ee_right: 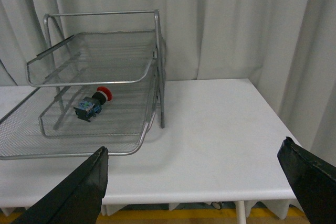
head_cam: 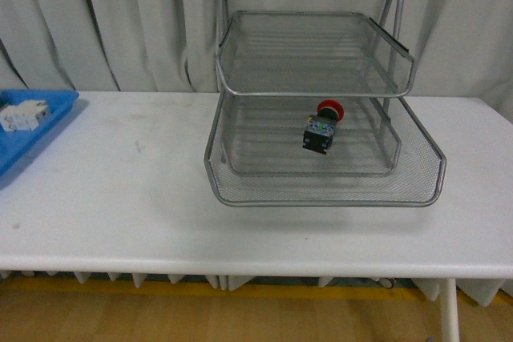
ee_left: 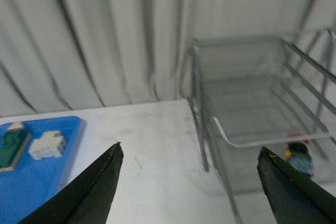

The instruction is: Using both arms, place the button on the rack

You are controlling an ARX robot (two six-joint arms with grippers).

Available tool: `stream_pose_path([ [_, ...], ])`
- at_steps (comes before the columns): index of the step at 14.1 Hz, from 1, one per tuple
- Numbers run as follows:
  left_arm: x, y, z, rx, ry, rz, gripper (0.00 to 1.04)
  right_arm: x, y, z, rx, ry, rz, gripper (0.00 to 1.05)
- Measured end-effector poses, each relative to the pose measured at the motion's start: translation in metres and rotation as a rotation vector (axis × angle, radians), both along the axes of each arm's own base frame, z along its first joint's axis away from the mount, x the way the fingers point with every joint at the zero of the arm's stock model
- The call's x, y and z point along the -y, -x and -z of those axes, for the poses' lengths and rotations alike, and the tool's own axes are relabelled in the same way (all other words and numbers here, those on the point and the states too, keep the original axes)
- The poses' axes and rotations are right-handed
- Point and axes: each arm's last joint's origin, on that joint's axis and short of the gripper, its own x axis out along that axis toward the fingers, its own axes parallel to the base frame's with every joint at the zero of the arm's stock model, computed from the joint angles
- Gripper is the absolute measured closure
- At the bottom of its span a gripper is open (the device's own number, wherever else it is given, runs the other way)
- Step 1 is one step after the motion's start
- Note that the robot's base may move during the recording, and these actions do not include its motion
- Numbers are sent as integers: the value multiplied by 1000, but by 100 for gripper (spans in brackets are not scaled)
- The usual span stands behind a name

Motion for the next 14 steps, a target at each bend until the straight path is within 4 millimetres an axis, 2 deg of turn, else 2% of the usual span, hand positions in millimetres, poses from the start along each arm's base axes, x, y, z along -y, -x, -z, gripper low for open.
stream_pose_path([
  [1, -38, 30, 16, 136, 69, -101, 47, 0, 0, 0, 0, 0, 1, 6],
  [3, -51, 49, 48, 112, 69, -67, 74, 0, 0, 0, 0, 0, -2, 6],
  [4, -60, 58, 68, 77, 60, -71, 92, 0, 0, 0, 0, 0, 0, 6],
  [5, -66, 66, 72, 100, 70, -74, 103, 0, 0, 0, 0, 0, -1, 6],
  [10, -82, 92, 96, 105, 71, -73, 103, 0, 0, 0, 0, 0, -1, 6],
  [11, -91, 97, 101, 106, 71, -75, 103, 0, 0, 0, 0, 0, -1, 6],
  [14, -91, 106, 109, 101, 72, -68, 103, 0, 0, 0, 0, 0, -1, 6],
])
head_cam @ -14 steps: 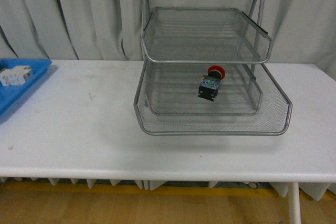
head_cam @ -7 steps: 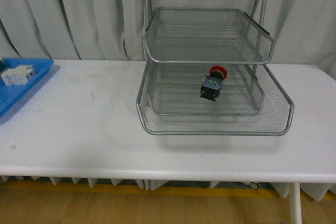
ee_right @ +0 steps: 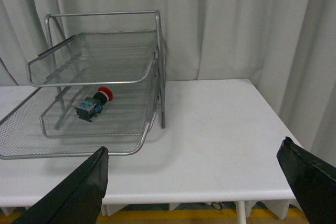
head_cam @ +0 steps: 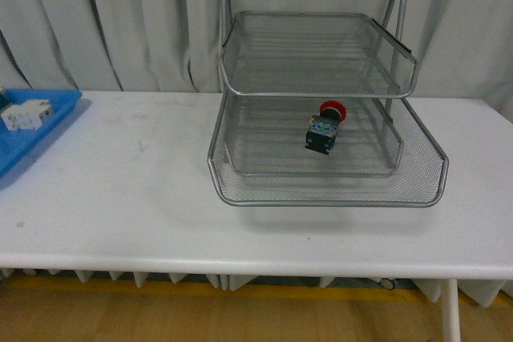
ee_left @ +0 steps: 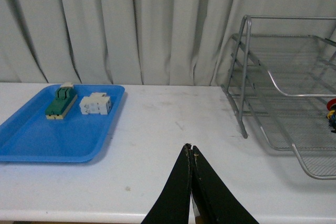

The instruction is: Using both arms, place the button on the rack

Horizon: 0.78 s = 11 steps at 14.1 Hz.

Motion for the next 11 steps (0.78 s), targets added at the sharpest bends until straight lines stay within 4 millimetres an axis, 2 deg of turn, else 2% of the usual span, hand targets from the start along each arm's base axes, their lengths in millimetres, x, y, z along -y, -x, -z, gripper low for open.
stream_pose_path([
  [5, 0, 10, 11, 8, 0, -2, 103, 0, 0, 0, 0, 0, 0, 6],
  [11, 0, 20, 10, 17, 0, -1, 103, 0, 0, 0, 0, 0, 0, 6],
])
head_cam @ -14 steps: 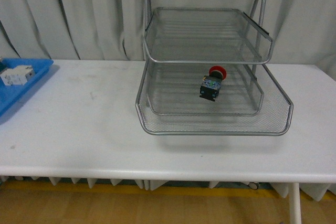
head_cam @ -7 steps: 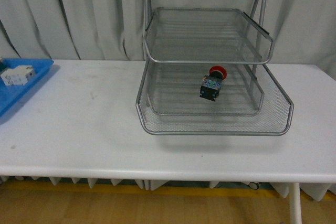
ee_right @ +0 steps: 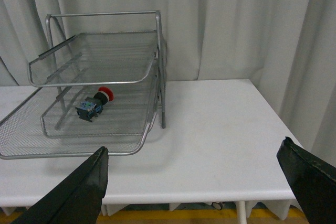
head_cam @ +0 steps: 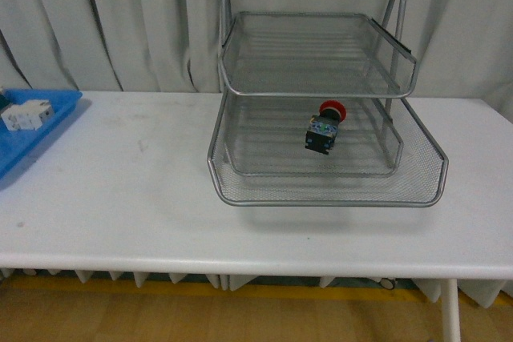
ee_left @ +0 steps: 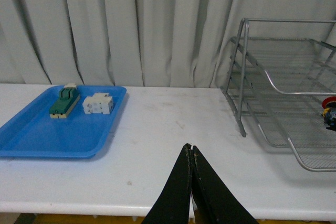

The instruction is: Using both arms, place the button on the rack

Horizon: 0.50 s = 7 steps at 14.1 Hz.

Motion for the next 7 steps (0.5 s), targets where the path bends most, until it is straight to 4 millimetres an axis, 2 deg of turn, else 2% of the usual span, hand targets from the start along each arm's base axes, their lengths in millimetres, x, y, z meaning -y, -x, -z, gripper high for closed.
stream_pose_path([
  [3, 0, 9, 7, -55, 0, 2, 103, 0, 0, 0, 0, 0, 0, 6],
  [4, 0, 12, 1, 9, 0, 1, 103, 0, 0, 0, 0, 0, 0, 6],
  [7, 0, 12, 3, -11, 0, -1, 103, 0, 0, 0, 0, 0, 0, 6],
])
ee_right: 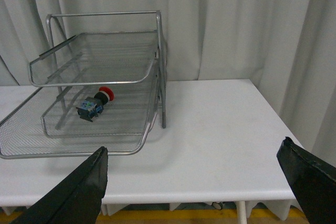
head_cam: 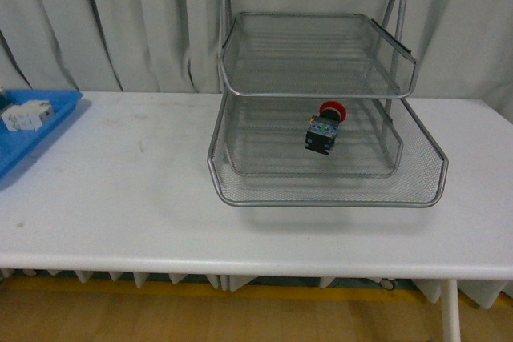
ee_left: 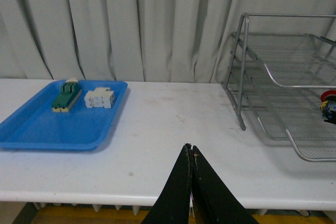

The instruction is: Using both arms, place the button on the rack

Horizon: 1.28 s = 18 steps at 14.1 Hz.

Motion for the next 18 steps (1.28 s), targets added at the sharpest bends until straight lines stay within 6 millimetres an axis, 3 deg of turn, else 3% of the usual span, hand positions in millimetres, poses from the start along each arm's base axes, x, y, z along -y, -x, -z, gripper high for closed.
stream_pose_path([
  [2, 0, 0, 0, 0, 0, 0, 103, 0, 0, 0, 0, 0, 0, 6],
  [3, 0, 0, 0, 0, 2, 0, 95, 0, 0, 0, 0, 0, 0, 6],
  [5, 0, 0, 0, 0, 2, 0, 71, 0, 0, 0, 0, 0, 0, 6],
  [7, 0, 0, 0, 0, 2, 0, 40, 0, 0, 0, 0, 0, 0, 6],
  [11, 0, 0, 0, 0, 1, 0, 5, 0, 0, 0, 0, 0, 0, 6],
  [15, 0, 0, 0, 0, 2, 0, 7, 1, -2, 0, -10, -13, -65, 6],
  [17, 0, 0, 0, 0, 2, 1, 7, -6, -21, -20, 24, -26, -179, 6],
  [18, 0, 0, 0, 0, 2, 1, 7, -8, -37, -39, 75, -29, -201, 6],
])
